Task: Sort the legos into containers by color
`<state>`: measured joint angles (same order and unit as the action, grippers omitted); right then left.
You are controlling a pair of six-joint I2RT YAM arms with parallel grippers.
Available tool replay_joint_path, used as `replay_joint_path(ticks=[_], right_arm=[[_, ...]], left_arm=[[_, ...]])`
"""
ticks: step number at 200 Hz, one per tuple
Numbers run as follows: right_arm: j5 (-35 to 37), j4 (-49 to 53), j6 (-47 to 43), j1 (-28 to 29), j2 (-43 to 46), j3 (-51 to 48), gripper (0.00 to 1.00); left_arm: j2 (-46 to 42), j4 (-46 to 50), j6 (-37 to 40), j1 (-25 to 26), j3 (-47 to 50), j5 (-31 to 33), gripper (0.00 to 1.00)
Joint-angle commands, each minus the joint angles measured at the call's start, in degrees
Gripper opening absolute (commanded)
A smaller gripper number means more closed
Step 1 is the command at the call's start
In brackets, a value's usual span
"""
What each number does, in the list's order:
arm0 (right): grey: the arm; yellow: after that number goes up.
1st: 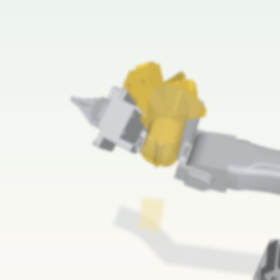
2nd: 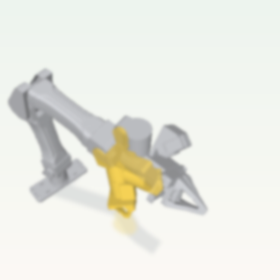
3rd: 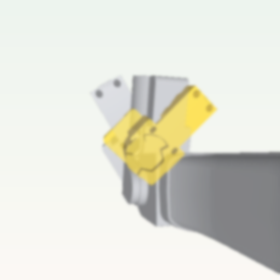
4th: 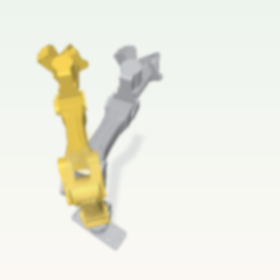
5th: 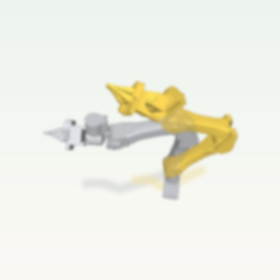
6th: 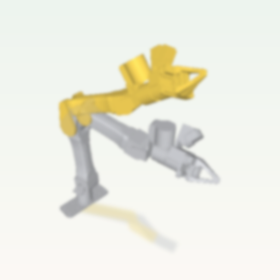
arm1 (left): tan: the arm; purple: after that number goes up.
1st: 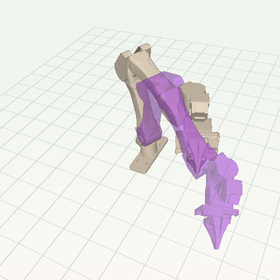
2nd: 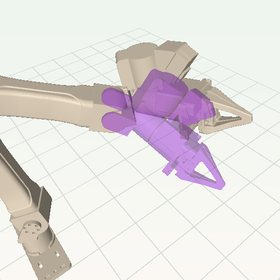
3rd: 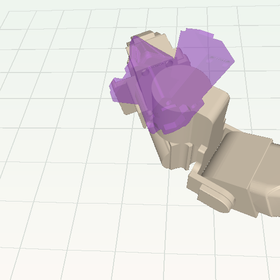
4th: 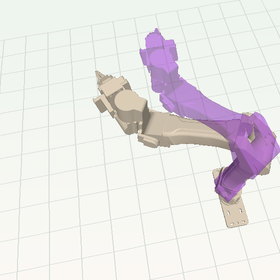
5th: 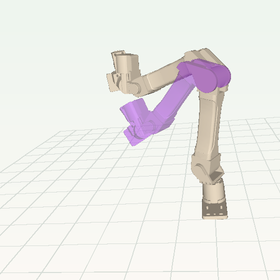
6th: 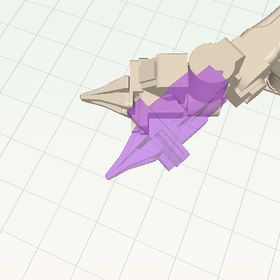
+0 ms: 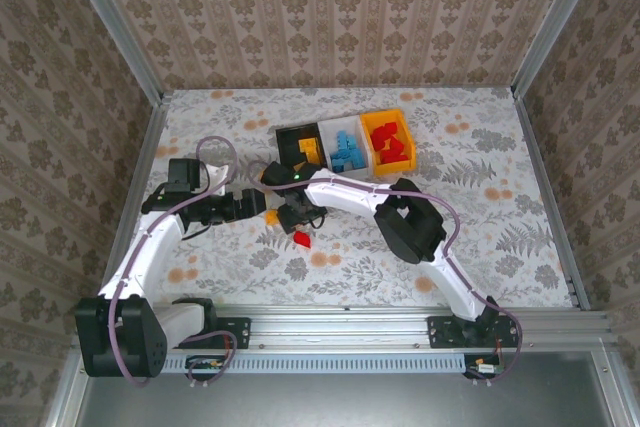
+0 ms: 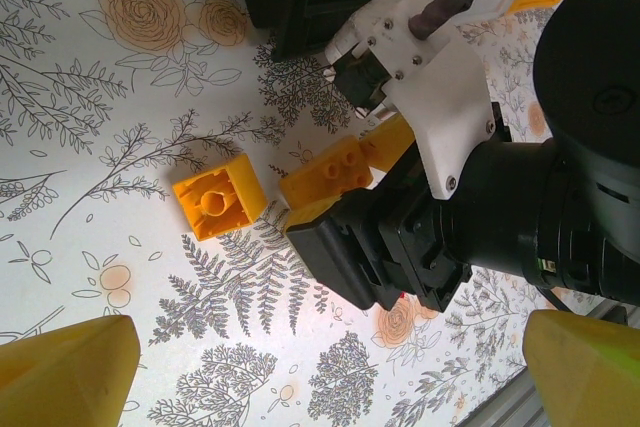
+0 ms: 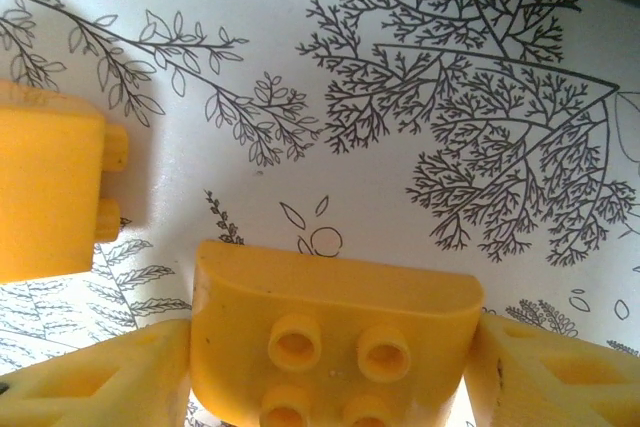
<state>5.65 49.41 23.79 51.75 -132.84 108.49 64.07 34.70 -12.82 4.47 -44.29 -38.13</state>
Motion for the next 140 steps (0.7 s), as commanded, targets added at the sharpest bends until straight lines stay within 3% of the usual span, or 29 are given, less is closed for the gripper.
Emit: replay_joint_path(ticks=[1, 35, 140], right_arm=[[0.23, 2.11, -0.56, -0.20, -2.08, 1.02, 0.65], [0.84, 1.19, -0.37, -0.51, 0.17, -0.74, 0.59], [2.15, -1.93, 1.61, -4.34, 14.16, -11.57, 0.59]], left_arm=[[-0.27, 1.49, 0.51, -0.12, -1.20, -0.41, 1.00], [-0.27, 1.34, 0.56, -0.11, -1.16, -0.37, 1.00], [-0.44, 1.26, 0.44, -0.14, -1.10, -0.70, 1.00]])
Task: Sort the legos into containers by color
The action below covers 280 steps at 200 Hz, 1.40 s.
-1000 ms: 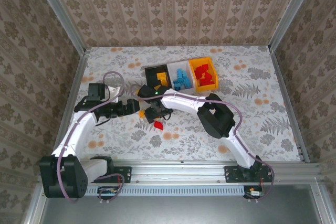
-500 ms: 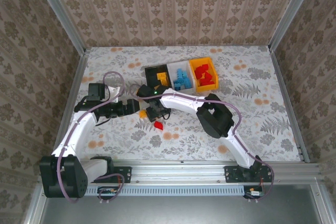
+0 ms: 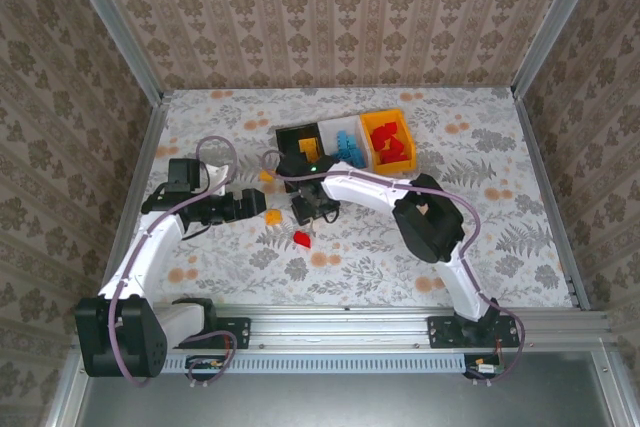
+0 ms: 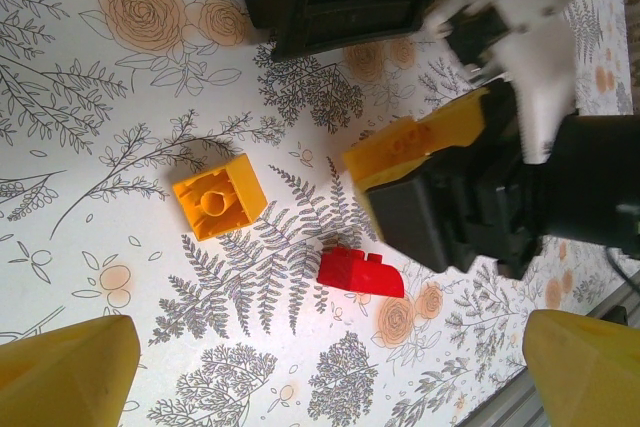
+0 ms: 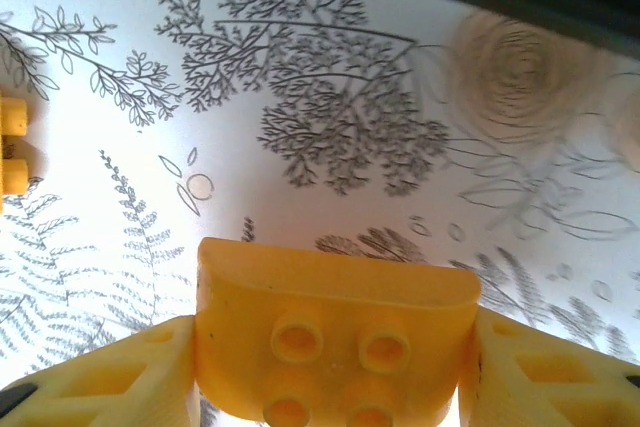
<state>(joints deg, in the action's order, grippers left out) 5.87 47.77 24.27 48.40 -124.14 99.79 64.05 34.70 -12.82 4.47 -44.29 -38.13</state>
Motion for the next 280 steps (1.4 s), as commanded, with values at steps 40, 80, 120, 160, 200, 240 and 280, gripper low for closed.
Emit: replay_joint_path(ticks=[40, 80, 120, 160, 200, 240, 280], right_arm=[[3.20, -1.47, 1.14, -4.56, 12.50, -9.26, 0.59], [3.75, -1.68, -0.32, -11.39, 18.85, -13.49, 0.59], [3.13, -1.02, -2.43, -16.80, 21.43, -12.08, 0.59], [-2.72, -0.40, -2.82, -17.38, 17.17, -2.70, 0.60], [-11.66, -2.57, 0.71, -17.40, 7.77, 8.01, 0.60], [-18.04, -3.25, 4.35, -17.38, -1.32, 17.98, 0.60], [-20.03, -2.68, 5.90, -17.46, -6.84, 24.61, 0.64]], left_arm=[[-0.41, 1.14, 0.38, -0.08, -1.10, -0.76, 1.00], [-0.33, 1.07, 0.25, -0.13, -1.01, -0.81, 1.00], [-0.16, 0.99, 0.25, -0.09, -1.04, -0.76, 1.00], [0.02, 0.97, 0.25, -0.13, -1.01, -0.72, 1.00], [0.20, 1.07, 0.26, -0.03, -0.88, -0.71, 1.00], [0.32, 1.09, 0.26, 0.15, -0.84, -0.65, 1.00], [0.54, 0.99, 0.27, 0.13, -0.88, -0.66, 1.00]])
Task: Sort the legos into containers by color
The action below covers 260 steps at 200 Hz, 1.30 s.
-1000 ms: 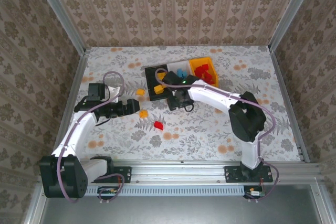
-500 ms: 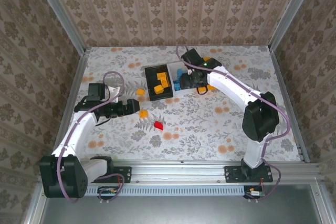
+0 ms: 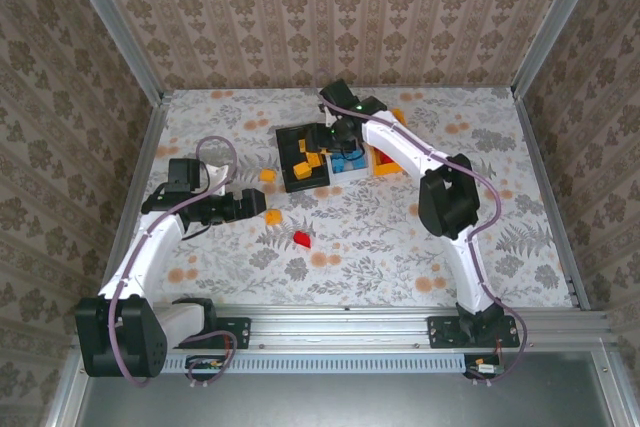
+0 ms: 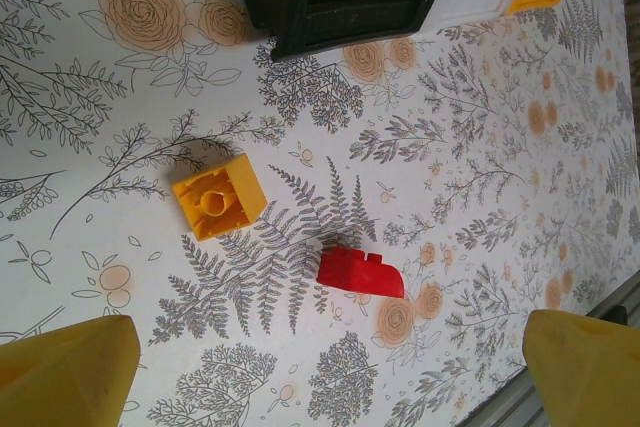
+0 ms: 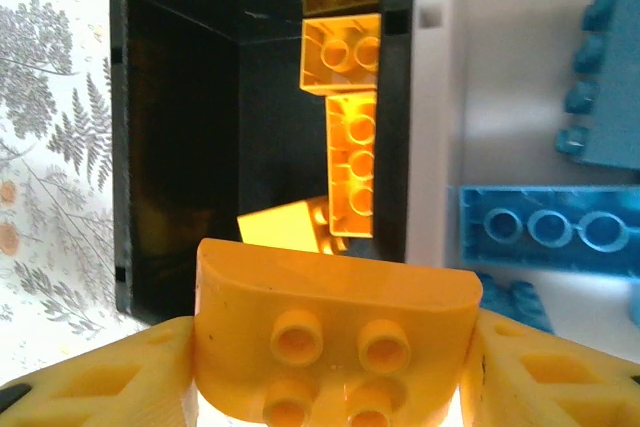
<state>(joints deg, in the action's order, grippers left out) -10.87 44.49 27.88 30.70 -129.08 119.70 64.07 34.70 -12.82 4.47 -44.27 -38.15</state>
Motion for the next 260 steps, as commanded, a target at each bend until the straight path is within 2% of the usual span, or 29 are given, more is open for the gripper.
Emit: replay_joint_path(ticks=[1, 48, 104, 139, 168, 205, 236, 260], right_arm=[[-3.33, 0.64, 2.32, 0.24, -2.02, 4.86, 0.65], [-4.51, 1.23, 3.55, -0.10, -4.22, 8.54, 0.76], [-4.08, 1.75, 2.57, -0.11, -1.89, 6.74, 0.77], [-5.14, -5.46, -0.15, 1.14, 6.36, -7.39, 0.77], [-4.85, -13.43, -7.62, 3.95, 15.72, -24.45, 0.76], [-10.93, -31.32, -16.41, 8.28, 25.10, -46.62, 0.73], [-3.37, -34.28, -28.54, 15.29, 25.29, -52.65, 0.76], [0.61, -35.04, -31.79, 19.07, 23.06, -53.05, 0.76]], left_arm=[[0.52, 0.99, 0.26, 0.11, -0.90, -0.71, 1.00], [0.69, 1.01, 0.17, 0.26, -0.77, -0.70, 1.00], [0.88, 1.11, 0.19, 0.21, -0.88, -0.72, 1.00], [0.87, 1.12, 0.24, 0.21, -0.90, -0.65, 1.00], [0.88, 1.15, 0.19, 0.27, -0.90, -0.65, 1.00], [1.22, 1.06, -0.01, 0.26, -0.86, -0.70, 1.00], [1.40, 1.09, -0.06, 0.12, -0.93, -0.74, 1.00], [1.40, 1.33, -0.01, 0.19, -0.99, -0.67, 1.00]])
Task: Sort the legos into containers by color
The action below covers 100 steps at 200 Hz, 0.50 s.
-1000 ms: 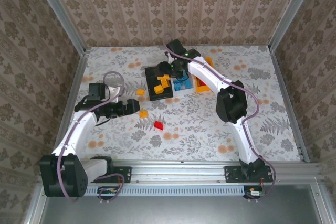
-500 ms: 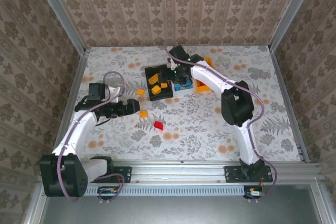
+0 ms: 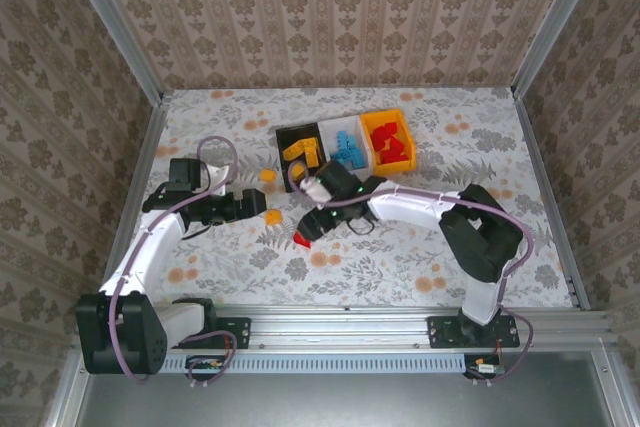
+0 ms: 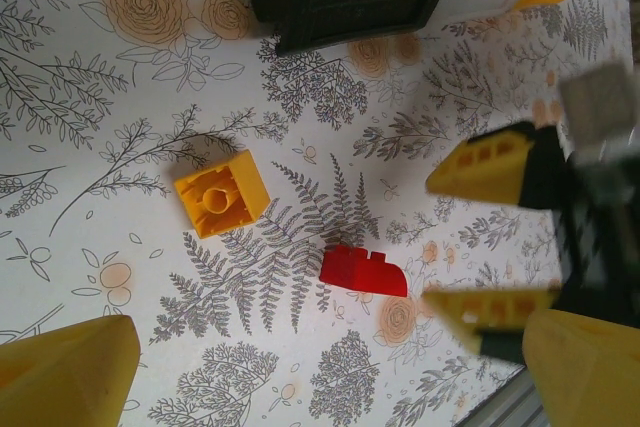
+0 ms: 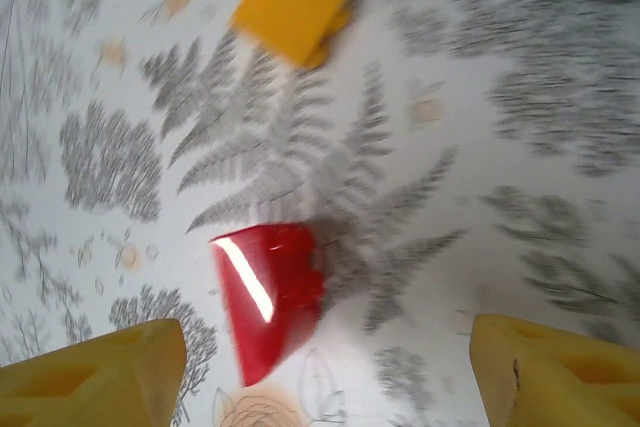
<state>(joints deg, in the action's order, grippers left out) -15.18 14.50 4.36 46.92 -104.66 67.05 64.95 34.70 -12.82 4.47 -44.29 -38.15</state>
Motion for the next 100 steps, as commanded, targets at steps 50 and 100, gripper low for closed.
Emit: replay_joint_path(ticks=[50, 100], right_arm=[[8.28, 0.40, -7.73, 6.06, -7.80, 5.81, 0.75], [11.50, 4.76, -5.65, 6.59, -10.39, 8.49, 0.63]], left_arm=[[0.53, 1.47, -0.01, 0.26, -0.95, -0.69, 1.00], [0.44, 1.43, 0.10, 0.20, -0.99, -0.74, 1.00]])
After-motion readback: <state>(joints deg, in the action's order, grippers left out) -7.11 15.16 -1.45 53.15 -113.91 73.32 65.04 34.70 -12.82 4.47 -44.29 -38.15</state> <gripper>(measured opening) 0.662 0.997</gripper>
